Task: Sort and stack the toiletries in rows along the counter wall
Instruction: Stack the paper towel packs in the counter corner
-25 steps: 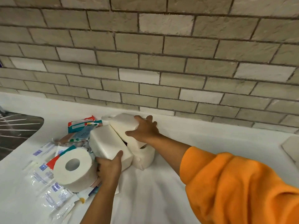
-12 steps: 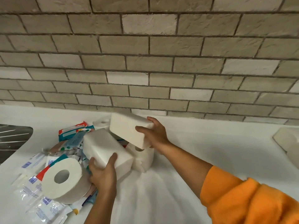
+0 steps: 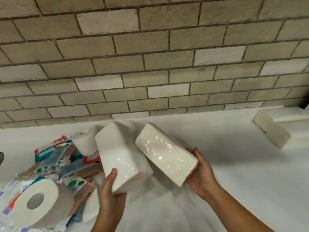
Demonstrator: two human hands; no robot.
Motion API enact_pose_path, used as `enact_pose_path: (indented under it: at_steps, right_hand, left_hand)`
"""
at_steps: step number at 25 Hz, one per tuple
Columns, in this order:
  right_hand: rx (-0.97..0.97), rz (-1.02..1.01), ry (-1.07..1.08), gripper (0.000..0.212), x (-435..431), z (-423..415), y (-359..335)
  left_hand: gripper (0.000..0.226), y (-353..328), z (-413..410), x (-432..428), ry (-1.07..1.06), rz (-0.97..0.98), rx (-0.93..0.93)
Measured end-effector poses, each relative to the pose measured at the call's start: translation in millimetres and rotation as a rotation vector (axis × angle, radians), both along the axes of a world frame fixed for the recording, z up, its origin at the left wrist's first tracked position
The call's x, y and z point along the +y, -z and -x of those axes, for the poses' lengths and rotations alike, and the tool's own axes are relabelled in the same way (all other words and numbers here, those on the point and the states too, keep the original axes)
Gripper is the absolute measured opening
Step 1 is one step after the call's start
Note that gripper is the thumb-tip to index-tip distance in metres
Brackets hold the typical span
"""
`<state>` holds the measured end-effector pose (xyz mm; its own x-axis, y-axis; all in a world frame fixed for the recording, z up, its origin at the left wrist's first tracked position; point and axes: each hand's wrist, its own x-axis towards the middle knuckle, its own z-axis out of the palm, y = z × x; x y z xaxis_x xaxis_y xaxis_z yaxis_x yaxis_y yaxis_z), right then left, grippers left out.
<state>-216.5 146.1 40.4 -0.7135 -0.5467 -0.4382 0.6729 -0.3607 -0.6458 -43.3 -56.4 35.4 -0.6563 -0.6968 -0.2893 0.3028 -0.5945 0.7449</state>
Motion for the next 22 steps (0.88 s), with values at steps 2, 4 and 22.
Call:
enact_pose_path:
  at_steps: [2, 4, 22]
  right_hand:
    - [-0.003, 0.042, 0.031, 0.041, 17.4, 1.4, 9.9]
    - [-0.031, 0.11, 0.007, 0.058, 33.8, 3.0, 10.2]
    - [0.182, -0.097, -0.231, 0.089, 209.1, 88.7, -23.8]
  left_hand:
    - [0.071, -3.2, 15.1, 18.6, 0.092, 0.031, -0.015]
    - [0.063, -3.7, 29.9, 32.7, 0.175, 0.074, -0.02]
    - [0.051, -28.6, 129.0, 172.7, 0.451, 0.409, -0.108]
